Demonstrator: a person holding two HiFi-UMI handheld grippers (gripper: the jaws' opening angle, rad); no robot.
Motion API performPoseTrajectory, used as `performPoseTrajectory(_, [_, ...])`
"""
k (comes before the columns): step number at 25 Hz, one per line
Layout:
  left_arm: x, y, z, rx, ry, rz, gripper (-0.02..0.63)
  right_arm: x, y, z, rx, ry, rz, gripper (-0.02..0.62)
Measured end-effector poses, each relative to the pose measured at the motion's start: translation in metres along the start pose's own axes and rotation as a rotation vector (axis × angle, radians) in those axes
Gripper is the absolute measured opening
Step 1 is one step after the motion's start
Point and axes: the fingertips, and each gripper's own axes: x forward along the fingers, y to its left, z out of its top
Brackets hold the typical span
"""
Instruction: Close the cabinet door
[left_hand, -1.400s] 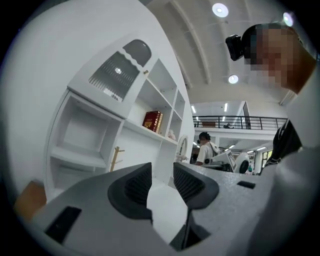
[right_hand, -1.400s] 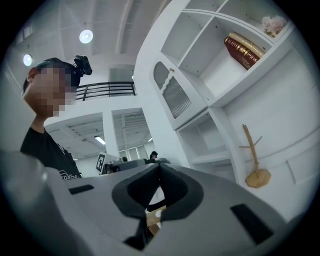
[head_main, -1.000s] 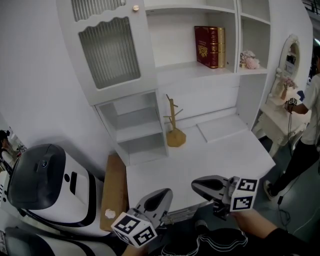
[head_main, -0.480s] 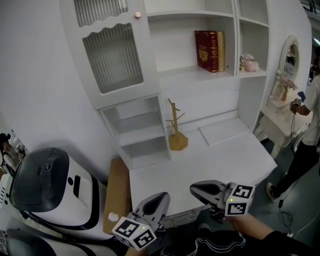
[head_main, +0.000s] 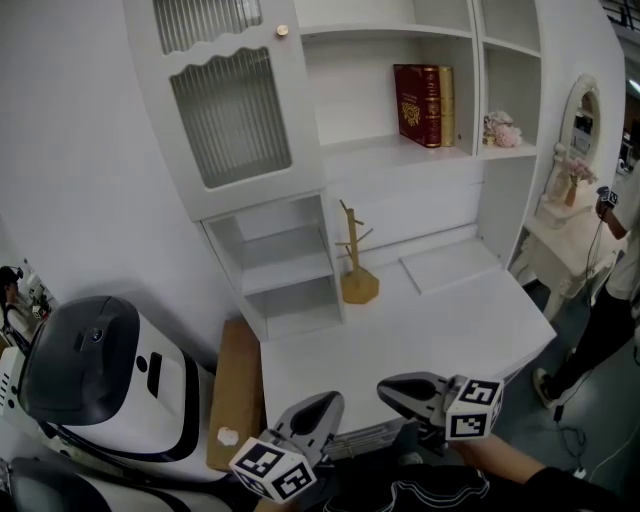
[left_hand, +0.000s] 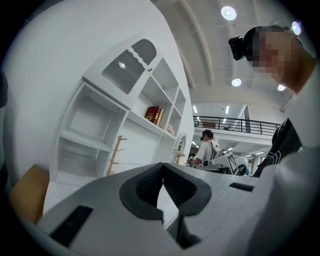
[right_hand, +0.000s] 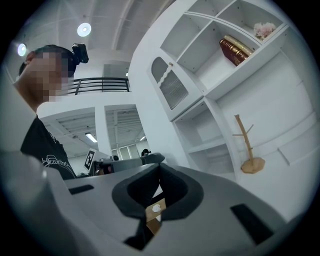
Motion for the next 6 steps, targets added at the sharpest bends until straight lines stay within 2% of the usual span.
performPoseTrajectory(6, [-0.0030,0.0040,-0.0023,-0.012,0.014,0.008,0.005,0.0030,0.0012,-0.0027,0.005,0.005,0.002,0.006])
